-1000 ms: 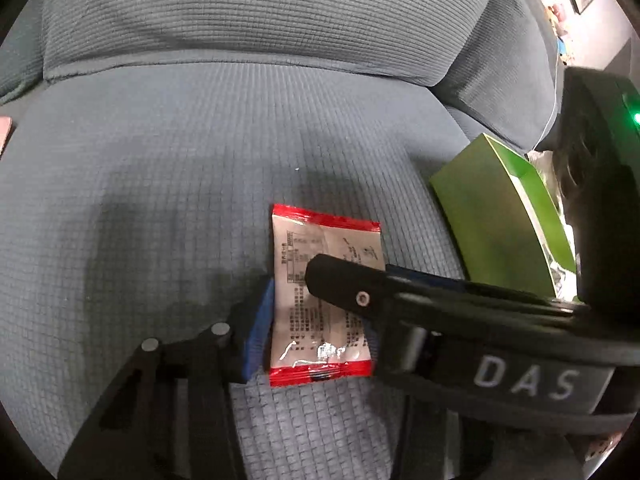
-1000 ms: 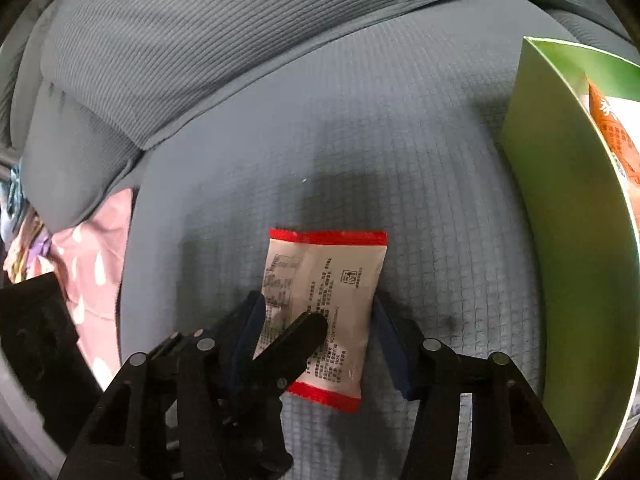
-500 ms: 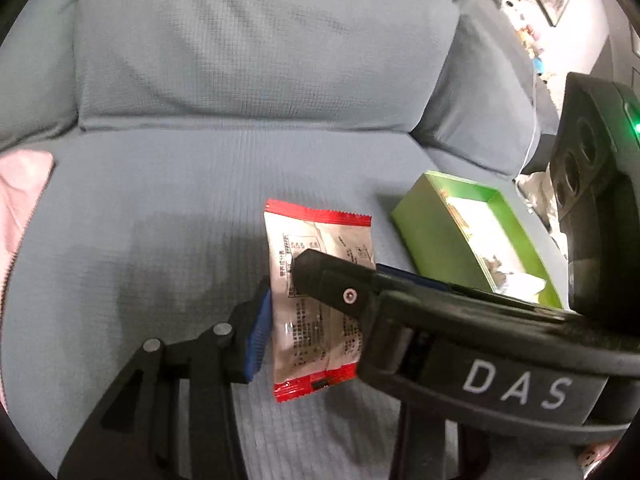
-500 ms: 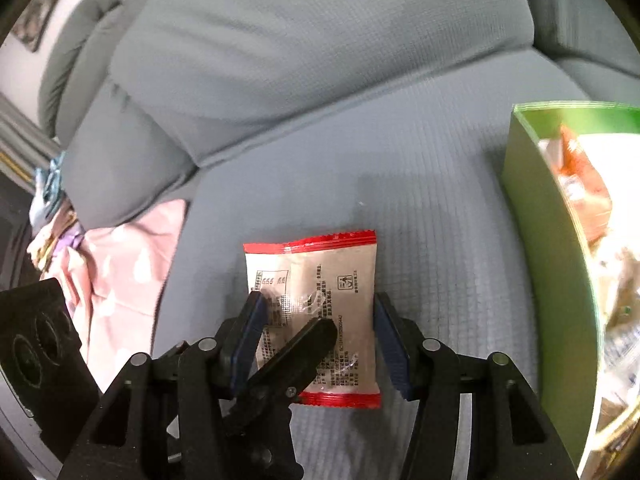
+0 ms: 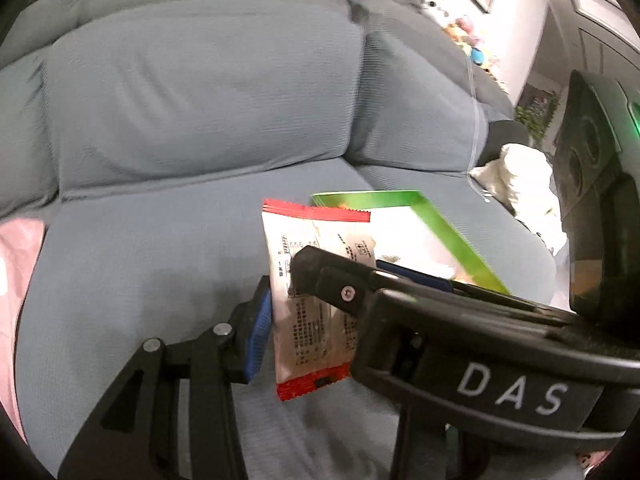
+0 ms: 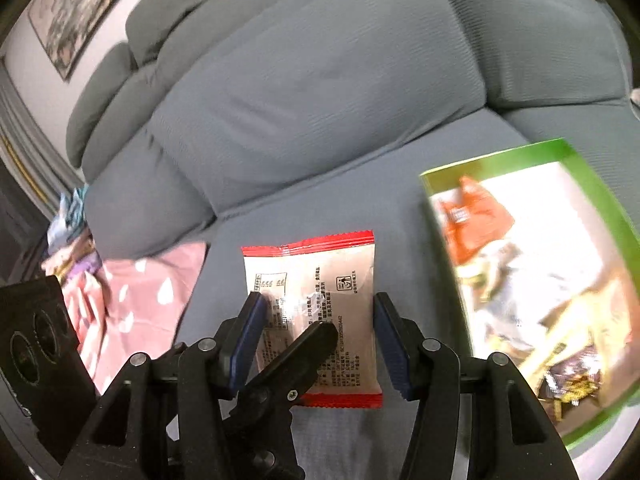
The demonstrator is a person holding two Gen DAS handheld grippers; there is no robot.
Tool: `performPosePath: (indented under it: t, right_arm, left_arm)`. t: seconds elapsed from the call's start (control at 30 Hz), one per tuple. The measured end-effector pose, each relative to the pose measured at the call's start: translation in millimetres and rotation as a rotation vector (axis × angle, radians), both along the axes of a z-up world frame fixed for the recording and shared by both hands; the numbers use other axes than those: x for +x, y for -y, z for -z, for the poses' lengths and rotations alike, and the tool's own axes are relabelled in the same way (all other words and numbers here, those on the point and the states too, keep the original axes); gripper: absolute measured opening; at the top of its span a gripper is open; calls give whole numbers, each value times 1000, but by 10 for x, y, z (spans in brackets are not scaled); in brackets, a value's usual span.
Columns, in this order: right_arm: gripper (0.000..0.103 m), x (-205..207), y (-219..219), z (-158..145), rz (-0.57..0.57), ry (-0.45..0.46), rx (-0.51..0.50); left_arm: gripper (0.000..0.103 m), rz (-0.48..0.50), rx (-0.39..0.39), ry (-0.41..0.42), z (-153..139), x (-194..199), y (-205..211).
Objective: Organize snacks
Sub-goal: 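Lift the biscuit pack with the right gripper over the green box, then lower the biscuit pack into the box and open the right gripper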
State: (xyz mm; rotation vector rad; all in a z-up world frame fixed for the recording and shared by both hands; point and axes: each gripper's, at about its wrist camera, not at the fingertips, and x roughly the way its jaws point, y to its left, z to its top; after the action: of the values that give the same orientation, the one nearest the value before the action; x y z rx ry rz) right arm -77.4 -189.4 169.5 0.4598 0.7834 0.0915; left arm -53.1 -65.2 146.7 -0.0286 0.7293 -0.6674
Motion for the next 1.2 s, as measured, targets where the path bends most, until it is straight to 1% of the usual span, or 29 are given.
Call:
performPosePath:
  t: [0.17, 0.3, 0.43, 0.57, 0.67, 0.87, 0.97, 1.2]
  right_arm:
    - [58, -160, 233, -131, 55, 43, -8]
    - [58, -299, 529, -200, 102, 78, 5]
    - [58, -356, 745, -185, 146, 76, 25]
    - [58, -388, 923, -129, 189, 60, 31]
    - [58, -404, 1029, -76, 231, 48, 18]
    - [58, -346, 1229, 85, 266, 5, 60]
    - [58, -308, 1277, 151, 287, -24, 53]
    - [58, -218, 1387, 344, 308, -94, 76]
  left_arm:
    - [40, 59, 3, 35, -99, -68, 319]
    - [40, 103, 19, 65, -148, -115, 601]
    - [40, 143, 31, 64, -126, -113, 832]
    - [41, 183, 35, 46, -57, -93, 1049]
    - [41, 219, 35, 10, 12, -42, 1219]
    - [41, 245, 69, -21, 125, 16, 1461]
    - [41, 257, 68, -51, 209, 67, 1536]
    - [41, 271, 84, -120, 362, 148, 1628]
